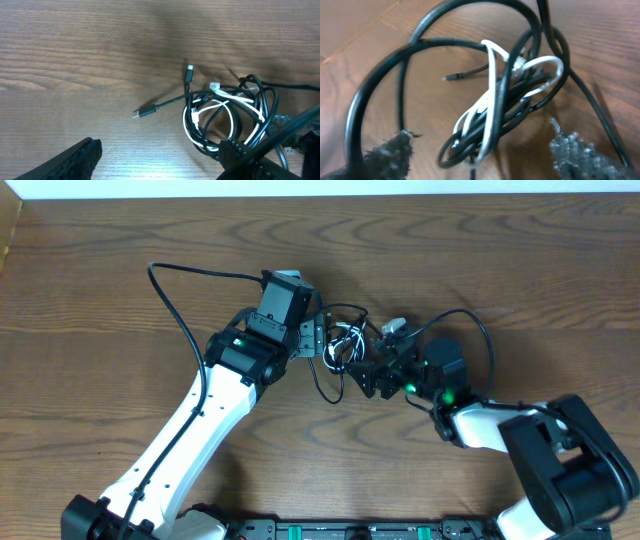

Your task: Untangle cables

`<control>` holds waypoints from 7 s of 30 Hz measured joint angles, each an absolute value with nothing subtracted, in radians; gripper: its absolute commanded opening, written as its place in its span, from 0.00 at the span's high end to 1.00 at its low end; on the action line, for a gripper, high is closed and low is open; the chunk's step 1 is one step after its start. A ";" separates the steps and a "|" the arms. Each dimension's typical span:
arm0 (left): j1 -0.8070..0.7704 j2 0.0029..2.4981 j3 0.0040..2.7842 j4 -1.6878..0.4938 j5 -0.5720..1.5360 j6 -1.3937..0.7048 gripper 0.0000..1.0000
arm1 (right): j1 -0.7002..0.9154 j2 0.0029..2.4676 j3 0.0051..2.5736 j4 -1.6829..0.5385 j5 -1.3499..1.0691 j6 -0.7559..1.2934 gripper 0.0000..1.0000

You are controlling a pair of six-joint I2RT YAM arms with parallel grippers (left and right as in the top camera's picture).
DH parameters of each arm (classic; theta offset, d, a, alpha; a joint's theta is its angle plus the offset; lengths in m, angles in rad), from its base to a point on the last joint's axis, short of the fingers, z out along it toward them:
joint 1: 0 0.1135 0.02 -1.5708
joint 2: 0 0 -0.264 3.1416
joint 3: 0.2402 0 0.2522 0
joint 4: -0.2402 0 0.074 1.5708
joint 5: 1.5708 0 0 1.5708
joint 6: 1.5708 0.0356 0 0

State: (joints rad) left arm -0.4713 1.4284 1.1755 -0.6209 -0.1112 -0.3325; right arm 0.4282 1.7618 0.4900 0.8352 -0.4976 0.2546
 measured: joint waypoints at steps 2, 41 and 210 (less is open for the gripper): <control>-0.471 1.428 1.176 -0.621 -0.111 -0.332 0.20 | 0.434 1.795 0.490 0.879 -0.476 0.263 0.32; -0.471 1.428 1.176 -0.647 0.112 -0.095 0.20 | 0.054 1.850 0.490 1.345 -1.145 0.688 0.99; -0.631 1.227 1.174 -0.409 0.150 0.100 0.92 | 0.083 1.472 1.218 -0.829 -0.352 0.370 0.97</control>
State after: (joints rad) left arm -0.6308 1.2270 1.1736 -0.4088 0.1505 0.0998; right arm 0.0826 1.4719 1.2182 -0.8288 -0.3519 0.3698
